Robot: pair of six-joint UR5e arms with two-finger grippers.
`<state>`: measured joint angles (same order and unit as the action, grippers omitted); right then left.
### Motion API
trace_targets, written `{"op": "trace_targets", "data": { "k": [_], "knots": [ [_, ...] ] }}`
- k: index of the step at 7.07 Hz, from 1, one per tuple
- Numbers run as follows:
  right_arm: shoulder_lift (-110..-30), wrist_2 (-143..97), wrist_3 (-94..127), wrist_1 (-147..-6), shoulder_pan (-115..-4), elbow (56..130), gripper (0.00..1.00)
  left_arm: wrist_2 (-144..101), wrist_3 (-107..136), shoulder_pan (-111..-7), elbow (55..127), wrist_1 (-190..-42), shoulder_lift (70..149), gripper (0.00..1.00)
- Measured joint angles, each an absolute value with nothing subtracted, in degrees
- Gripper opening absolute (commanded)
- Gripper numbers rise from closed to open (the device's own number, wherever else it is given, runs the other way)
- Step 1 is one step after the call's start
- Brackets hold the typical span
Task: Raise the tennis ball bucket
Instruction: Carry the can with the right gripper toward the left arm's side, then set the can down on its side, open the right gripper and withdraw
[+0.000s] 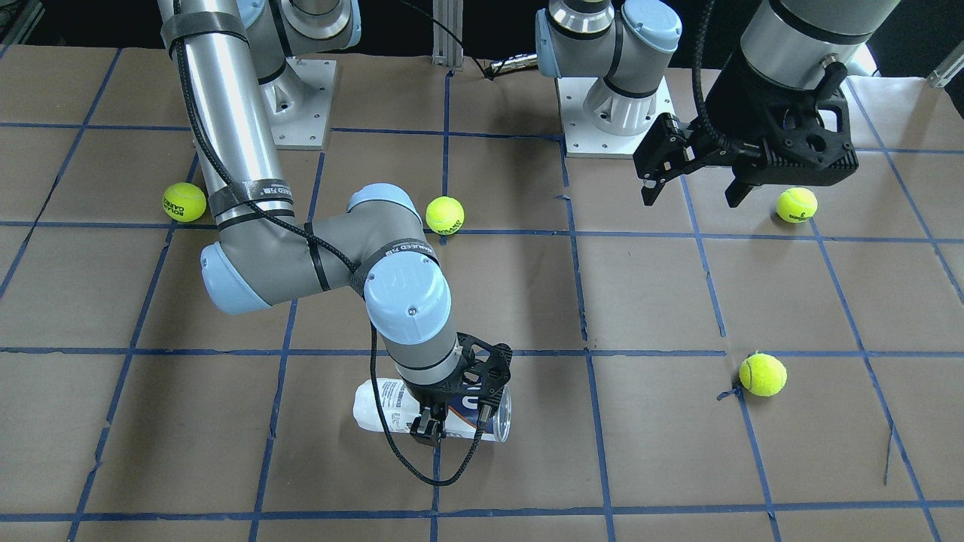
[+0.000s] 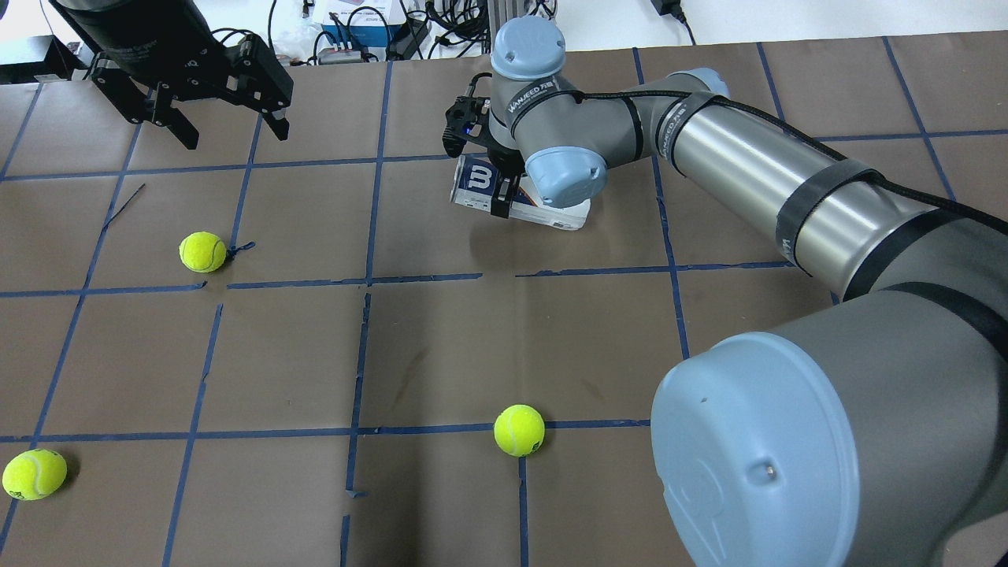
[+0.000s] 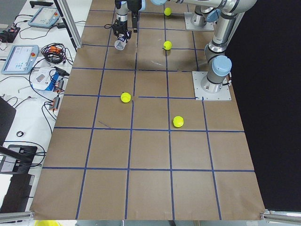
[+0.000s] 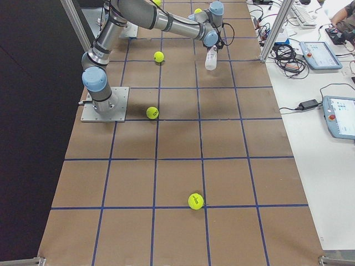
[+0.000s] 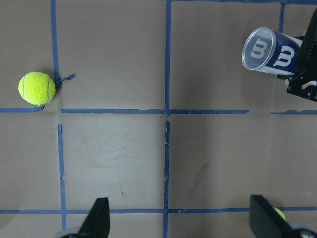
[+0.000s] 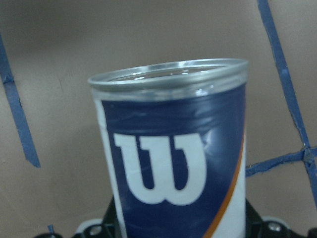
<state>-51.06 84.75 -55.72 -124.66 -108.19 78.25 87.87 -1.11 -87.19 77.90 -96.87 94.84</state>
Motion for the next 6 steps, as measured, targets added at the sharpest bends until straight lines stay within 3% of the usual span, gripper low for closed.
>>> {"op": "trace_targets", "data": {
  "k": [6],
  "knots": [
    [-53.7, 84.5, -50.9, -128.3, -107.0, 77.8, 1.00, 84.1, -5.3, -84.2, 78.5, -96.0, 98.3, 1.00]
  ]
}}
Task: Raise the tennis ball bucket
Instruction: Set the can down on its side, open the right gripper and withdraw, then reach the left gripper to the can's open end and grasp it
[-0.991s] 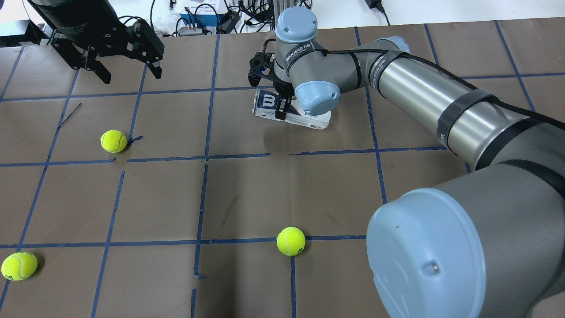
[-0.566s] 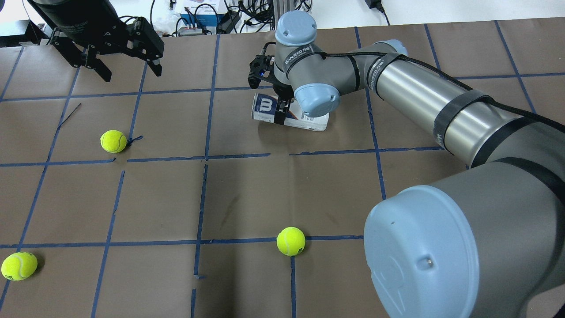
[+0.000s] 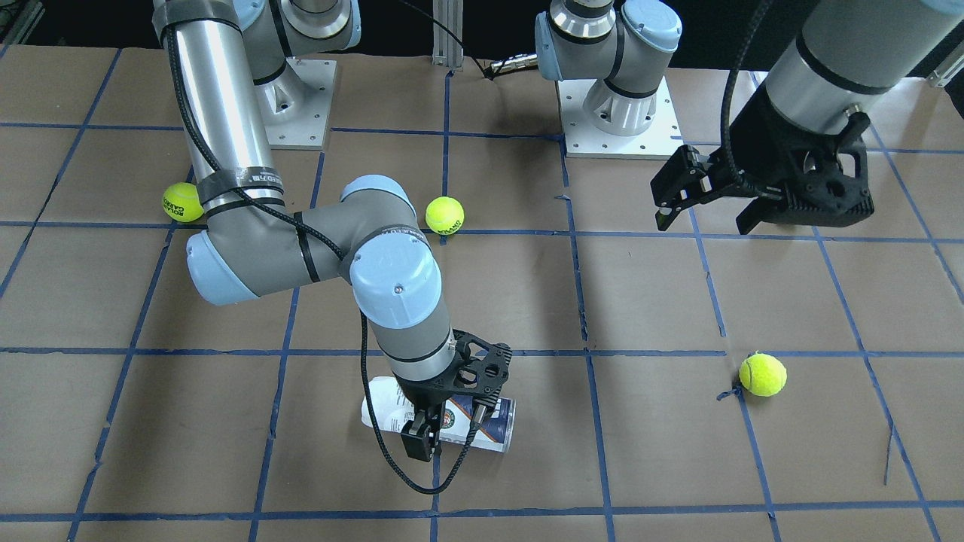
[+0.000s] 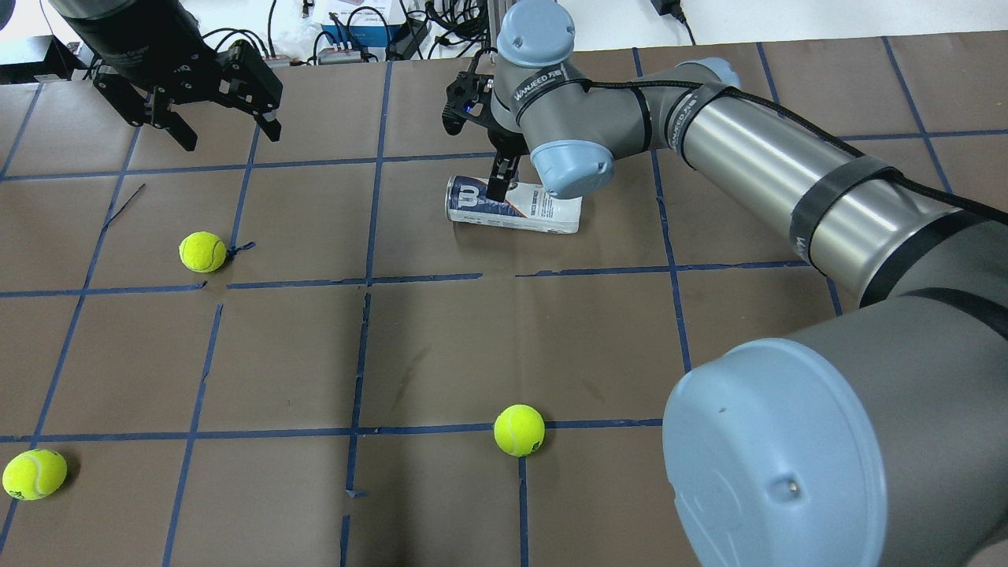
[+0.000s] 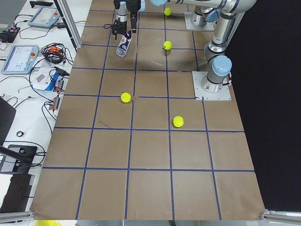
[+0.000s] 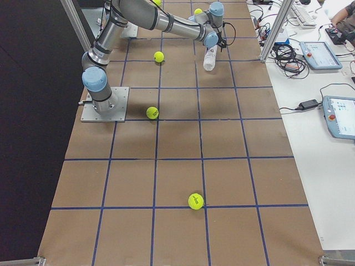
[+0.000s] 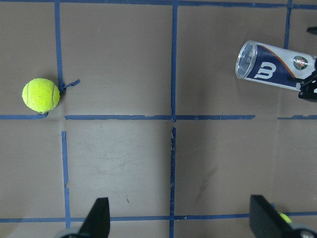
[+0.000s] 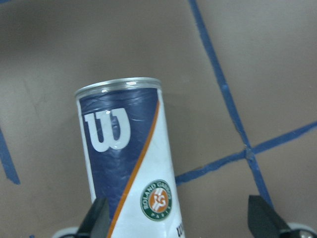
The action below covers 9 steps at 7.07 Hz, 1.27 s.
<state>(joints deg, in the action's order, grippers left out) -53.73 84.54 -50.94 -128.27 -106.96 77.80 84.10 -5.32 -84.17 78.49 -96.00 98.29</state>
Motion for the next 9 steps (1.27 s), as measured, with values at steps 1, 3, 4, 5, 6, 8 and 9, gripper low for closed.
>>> {"op": "trace_targets", "data": {
  "k": [1, 3, 4, 5, 6, 8, 9],
  "knots": [
    [-55.8, 84.7, -44.9, -128.0, -105.3, 77.7, 1.00, 80.2, -5.7, -84.0, 78.7, -95.3, 100.5, 1.00],
    [-61.3, 84.9, -29.0, -120.9, -100.5, 77.9, 1.00, 70.7, -5.6, -83.8, 79.1, -91.4, 107.5, 1.00],
    [-64.8, 85.9, -21.3, -115.1, -98.4, 78.0, 1.00, 66.5, -5.8, -83.8, 79.0, -90.3, 111.4, 1.00],
    [-68.4, 87.1, -15.6, -108.7, -96.5, 78.2, 1.00, 62.9, -6.5, -84.0, 79.1, -89.0, 114.6, 1.00],
    [-71.7, 87.8, -12.3, -102.9, -94.4, 78.3, 1.00, 59.3, -7.2, -84.5, 79.4, -86.6, 117.4, 0.98],
    [-76.5, 87.9, -9.4, -93.0, -89.6, 78.6, 1.00, 53.8, -7.5, -86.1, 81.0, -79.6, 122.1, 0.98],
    [-77.4, 88.0, -7.1, -90.7, -88.7, 79.5, 1.00, 51.4, -7.4, -86.5, 83.2, -75.3, 123.1, 0.98]
  ]
}}
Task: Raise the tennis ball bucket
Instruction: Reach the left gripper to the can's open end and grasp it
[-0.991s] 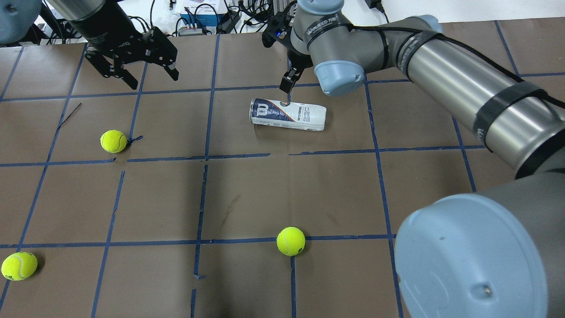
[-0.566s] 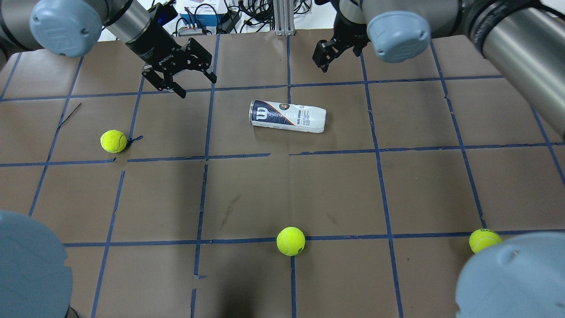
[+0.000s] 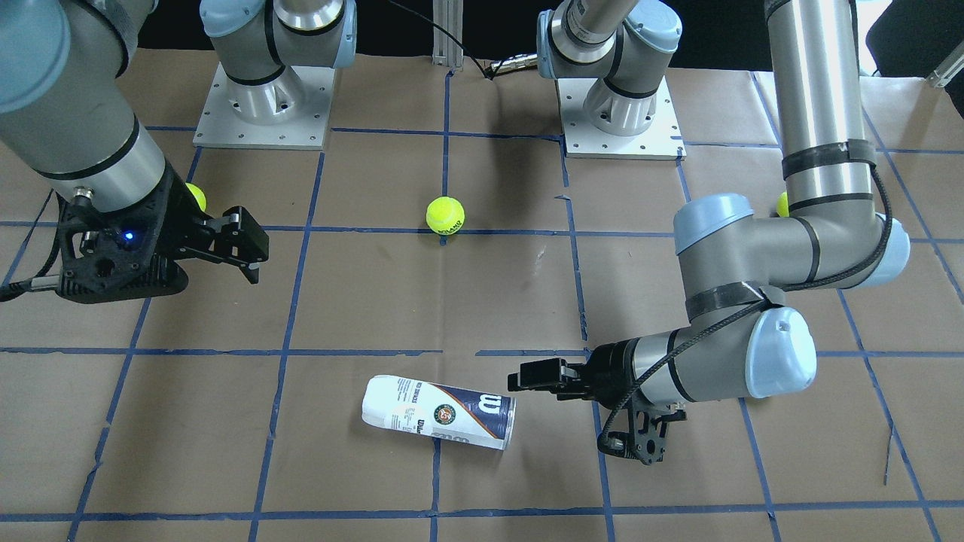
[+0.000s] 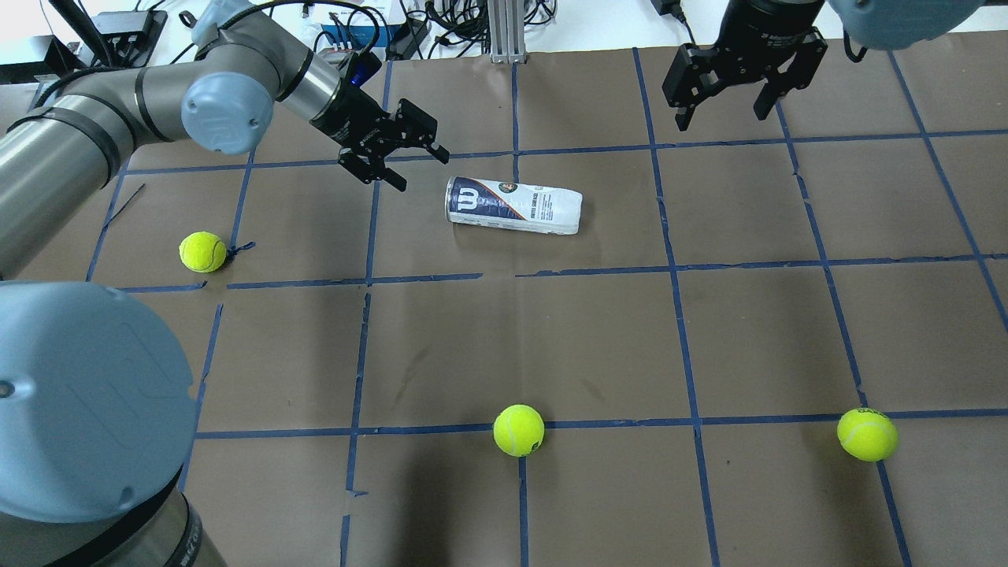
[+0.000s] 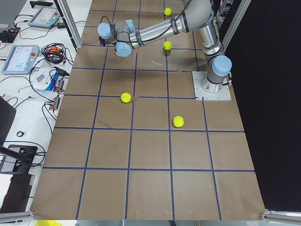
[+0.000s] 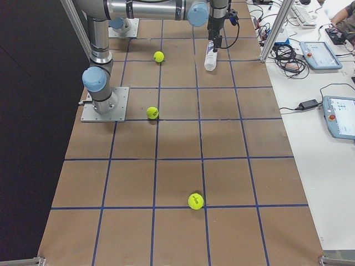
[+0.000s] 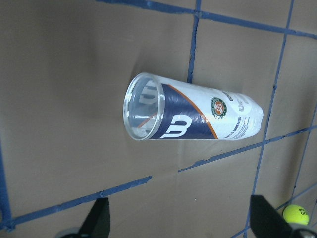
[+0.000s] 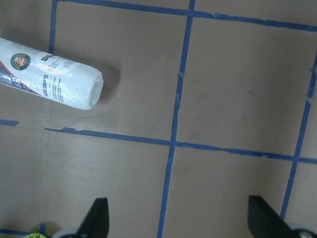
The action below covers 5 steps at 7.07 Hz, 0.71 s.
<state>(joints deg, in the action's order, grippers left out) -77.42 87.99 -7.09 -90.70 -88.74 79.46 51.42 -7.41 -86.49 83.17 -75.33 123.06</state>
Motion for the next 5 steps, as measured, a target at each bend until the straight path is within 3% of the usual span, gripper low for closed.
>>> {"op": "trace_targets", "data": {
  "k": [2, 5],
  "knots": [
    [-78.5, 88.5, -1.6, -88.8, -88.4, 81.2, 1.00, 47.1, -7.3, -86.7, 87.9, -66.0, 125.1, 0.98],
    [-79.0, 89.7, 2.3, -87.9, -88.4, 81.6, 1.00, 46.3, -7.6, -87.6, 89.1, -61.3, 127.6, 0.98]
  ]
}}
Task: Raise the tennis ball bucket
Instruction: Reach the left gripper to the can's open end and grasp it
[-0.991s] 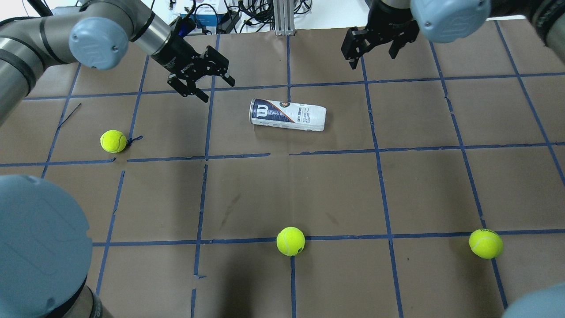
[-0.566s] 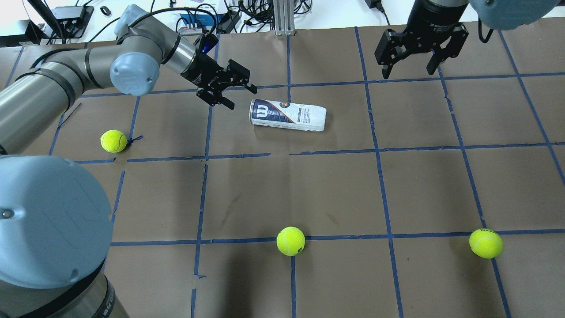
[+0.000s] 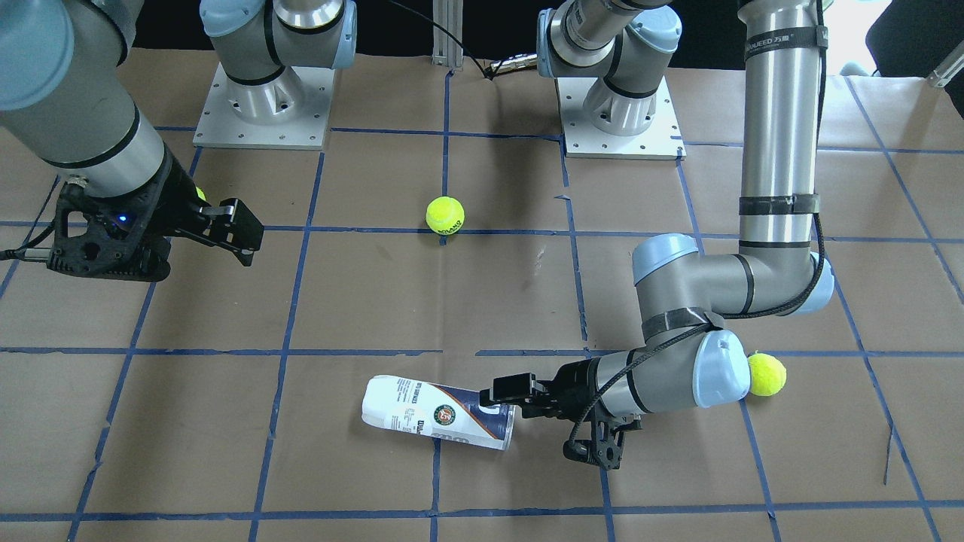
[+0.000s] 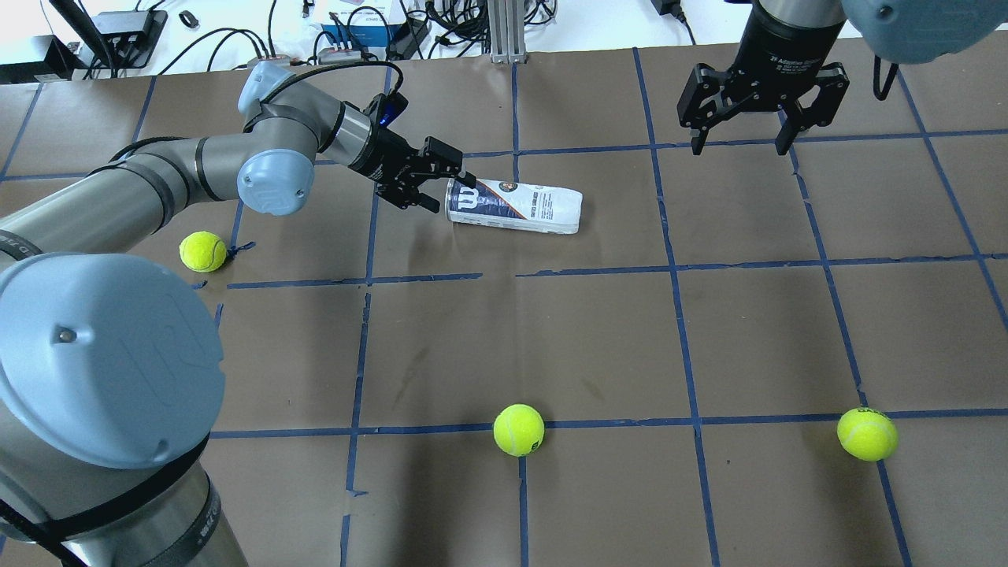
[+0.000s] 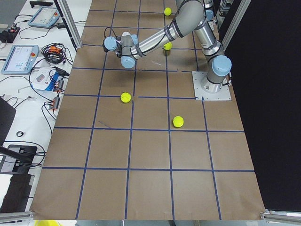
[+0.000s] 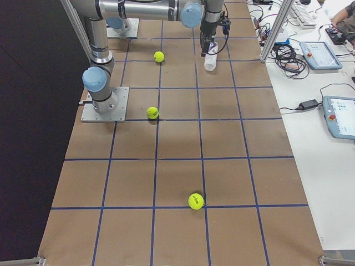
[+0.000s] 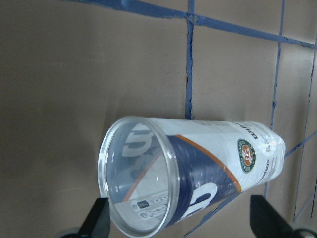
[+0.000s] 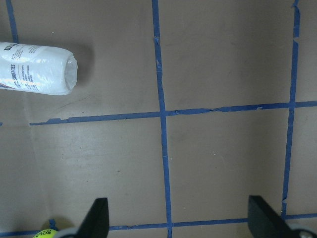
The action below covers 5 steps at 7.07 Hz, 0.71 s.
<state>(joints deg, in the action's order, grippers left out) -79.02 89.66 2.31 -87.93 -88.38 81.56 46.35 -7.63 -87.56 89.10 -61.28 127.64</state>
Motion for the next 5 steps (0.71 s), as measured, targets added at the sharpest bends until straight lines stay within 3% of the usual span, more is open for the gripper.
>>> {"op": "trace_targets", "data": {
  "k": [1, 2, 3, 4, 5],
  "knots": [
    [-79.0, 89.7, 3.4, -87.9, -88.4, 81.6, 1.00, 46.3, -7.7, -88.1, 88.9, -61.0, 127.9, 0.98],
    [-78.9, 89.7, 3.8, -87.9, -88.4, 81.7, 1.00, 45.5, -7.5, -88.5, 88.9, -60.8, 128.0, 0.90],
    [-78.9, 89.6, 3.8, -88.1, -88.4, 81.8, 1.00, 43.6, -7.1, -89.1, 89.0, -60.6, 128.0, 0.71],
    [-78.9, 89.5, 3.8, -88.3, -88.4, 81.8, 1.00, 41.9, -6.7, -89.7, 89.1, -60.4, 127.8, 0.30],
    [-78.9, 89.4, 3.8, -88.4, -88.4, 81.7, 1.00, 41.2, -5.7, -90.3, 89.3, -60.2, 127.2, 0.15]
  ]
}}
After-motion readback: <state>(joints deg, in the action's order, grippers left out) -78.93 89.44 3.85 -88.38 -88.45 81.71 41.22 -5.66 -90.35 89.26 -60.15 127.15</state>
